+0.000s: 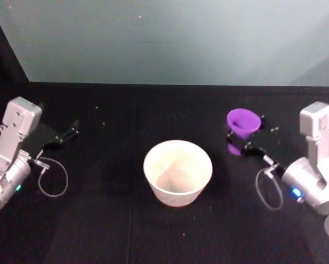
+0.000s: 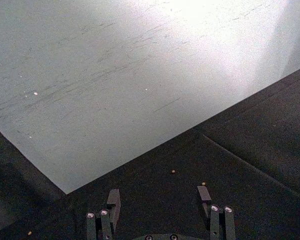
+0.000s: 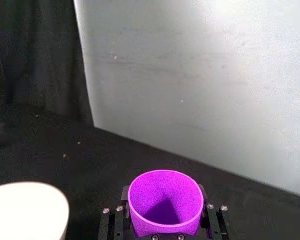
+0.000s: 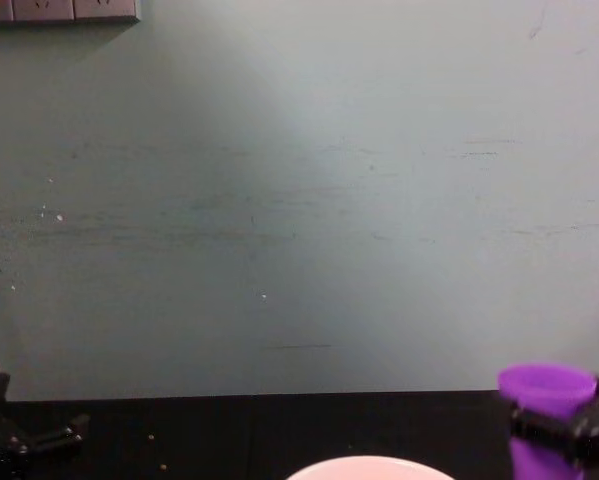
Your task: Pick up the cup and pour the mung beans from the cup into the bowl.
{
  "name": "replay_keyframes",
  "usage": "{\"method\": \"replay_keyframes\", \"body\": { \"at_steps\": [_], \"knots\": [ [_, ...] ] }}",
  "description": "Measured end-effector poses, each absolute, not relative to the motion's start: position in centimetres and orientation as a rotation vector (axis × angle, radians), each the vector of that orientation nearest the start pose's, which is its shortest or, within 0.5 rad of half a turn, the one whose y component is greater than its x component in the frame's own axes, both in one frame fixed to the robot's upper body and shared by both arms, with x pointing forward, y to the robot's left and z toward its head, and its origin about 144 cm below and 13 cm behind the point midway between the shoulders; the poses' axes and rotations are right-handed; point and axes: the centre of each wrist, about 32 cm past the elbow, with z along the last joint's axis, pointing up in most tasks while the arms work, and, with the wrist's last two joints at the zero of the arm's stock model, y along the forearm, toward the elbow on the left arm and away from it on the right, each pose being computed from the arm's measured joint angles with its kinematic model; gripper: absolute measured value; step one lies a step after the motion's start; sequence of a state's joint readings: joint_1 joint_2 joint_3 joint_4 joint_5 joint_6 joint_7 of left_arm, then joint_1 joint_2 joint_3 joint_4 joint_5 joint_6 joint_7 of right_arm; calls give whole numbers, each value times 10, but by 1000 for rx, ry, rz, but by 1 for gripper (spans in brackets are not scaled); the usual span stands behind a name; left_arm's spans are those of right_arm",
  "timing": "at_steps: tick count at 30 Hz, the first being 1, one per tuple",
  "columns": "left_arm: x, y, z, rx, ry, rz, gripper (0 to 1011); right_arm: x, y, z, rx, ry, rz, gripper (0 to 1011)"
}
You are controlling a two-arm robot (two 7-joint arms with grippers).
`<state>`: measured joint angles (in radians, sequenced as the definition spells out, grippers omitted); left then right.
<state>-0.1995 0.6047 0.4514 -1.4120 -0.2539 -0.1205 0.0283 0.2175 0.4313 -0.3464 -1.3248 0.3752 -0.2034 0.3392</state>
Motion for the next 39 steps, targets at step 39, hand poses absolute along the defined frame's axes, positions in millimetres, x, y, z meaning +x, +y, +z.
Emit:
{"method": "replay_keyframes", "body": {
  "at_steps": [39],
  "knots": [
    [489,310,1140,304,-285,1248,1000,494,-301,1229,-3,-141,-1075,749]
  ]
}}
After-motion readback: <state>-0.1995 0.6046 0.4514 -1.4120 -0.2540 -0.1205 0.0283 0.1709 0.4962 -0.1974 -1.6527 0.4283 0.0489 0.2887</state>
